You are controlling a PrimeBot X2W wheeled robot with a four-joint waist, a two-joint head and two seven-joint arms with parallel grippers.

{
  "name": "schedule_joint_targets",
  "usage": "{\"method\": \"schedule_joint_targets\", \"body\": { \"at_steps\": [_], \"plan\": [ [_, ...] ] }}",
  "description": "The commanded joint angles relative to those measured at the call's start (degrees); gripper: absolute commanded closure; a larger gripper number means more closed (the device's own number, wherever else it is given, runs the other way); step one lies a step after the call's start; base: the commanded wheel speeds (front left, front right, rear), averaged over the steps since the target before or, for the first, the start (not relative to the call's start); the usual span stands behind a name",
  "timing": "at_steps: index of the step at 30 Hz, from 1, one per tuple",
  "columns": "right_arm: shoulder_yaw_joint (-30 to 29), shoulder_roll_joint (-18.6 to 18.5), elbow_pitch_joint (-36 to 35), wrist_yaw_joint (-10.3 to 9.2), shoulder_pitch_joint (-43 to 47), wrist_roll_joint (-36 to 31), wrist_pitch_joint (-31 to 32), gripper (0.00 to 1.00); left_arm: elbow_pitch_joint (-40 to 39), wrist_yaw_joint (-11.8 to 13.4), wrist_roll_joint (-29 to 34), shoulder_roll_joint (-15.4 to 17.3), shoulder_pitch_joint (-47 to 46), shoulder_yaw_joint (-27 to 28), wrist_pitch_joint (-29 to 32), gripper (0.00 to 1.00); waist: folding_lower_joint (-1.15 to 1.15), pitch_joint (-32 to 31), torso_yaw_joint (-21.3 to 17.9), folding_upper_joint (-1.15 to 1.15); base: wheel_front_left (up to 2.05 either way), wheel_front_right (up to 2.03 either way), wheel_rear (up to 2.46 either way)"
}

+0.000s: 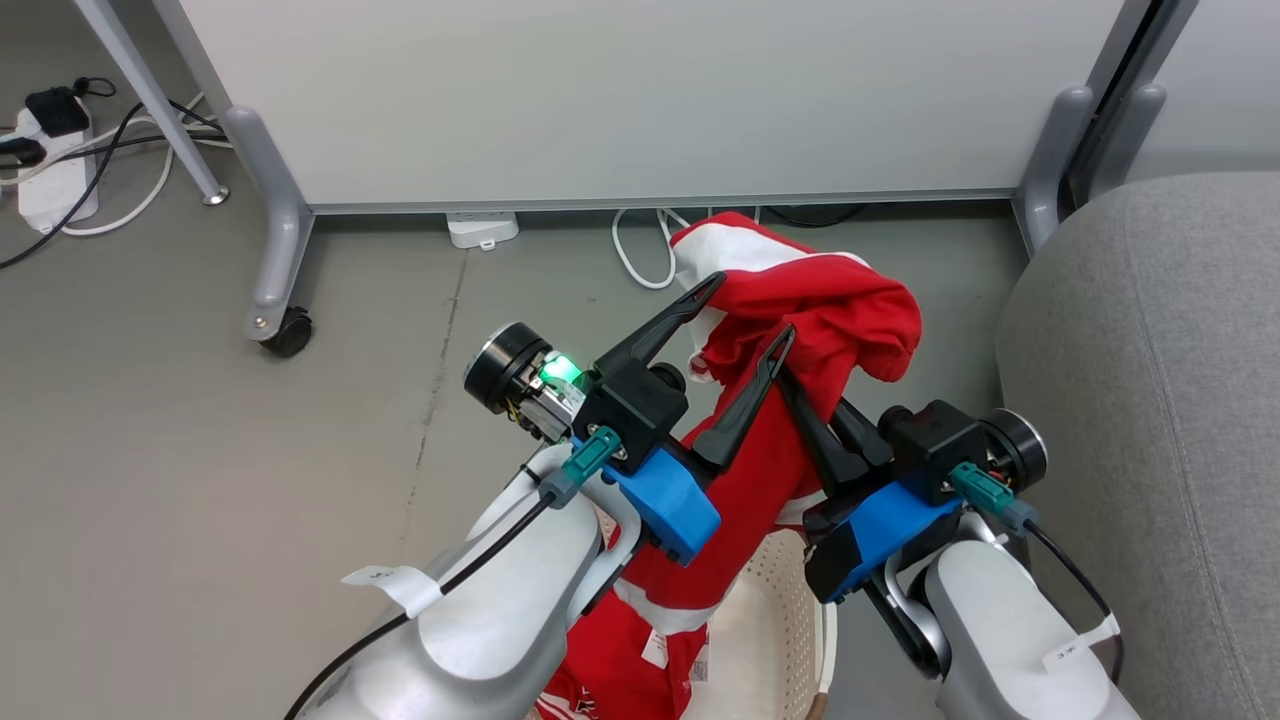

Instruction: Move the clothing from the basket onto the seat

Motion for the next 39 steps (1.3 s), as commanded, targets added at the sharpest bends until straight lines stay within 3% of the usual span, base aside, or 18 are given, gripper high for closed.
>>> {"method": "schedule_joint_targets", "body": {
  "at_steps": [1,12,28,39],
  "plan": [
    [-0.4,0.1,-0.4,0.03,0.8,-0.2,-0.2,1.0,-0.3,0.2,0.1,0.1,0.5,0.3,-0.3,0.0,0.0,0.1,-0.1,0.0,0.0,0.0,0.0],
    [-5.5,-0.6,-3.8,0.03,3.2,-1.5,-0.2,1.0,-1.3,-0.3,0.9,0.8,0.7,0.6,-0.3,0.0,0.0,2.2,-4.9,0.0,0.0,0.0,0.0],
    [-14.5,-0.9,-12.5,0.03,9.8,-2.1,-0.2,1.0,-2.4,-1.3,2.7,1.2,-0.8,-1.2,-0.2,0.0,0.0,6.6,-17.4,0.0,0.0,0.0,0.0],
    [-16.2,-0.2,-15.5,0.03,12.3,-1.3,-0.2,1.0,-1.5,-2.0,2.9,1.3,-2.9,-4.0,-0.2,0.0,0.0,9.4,-24.3,0.0,0.0,0.0,0.0]
  ]
}}
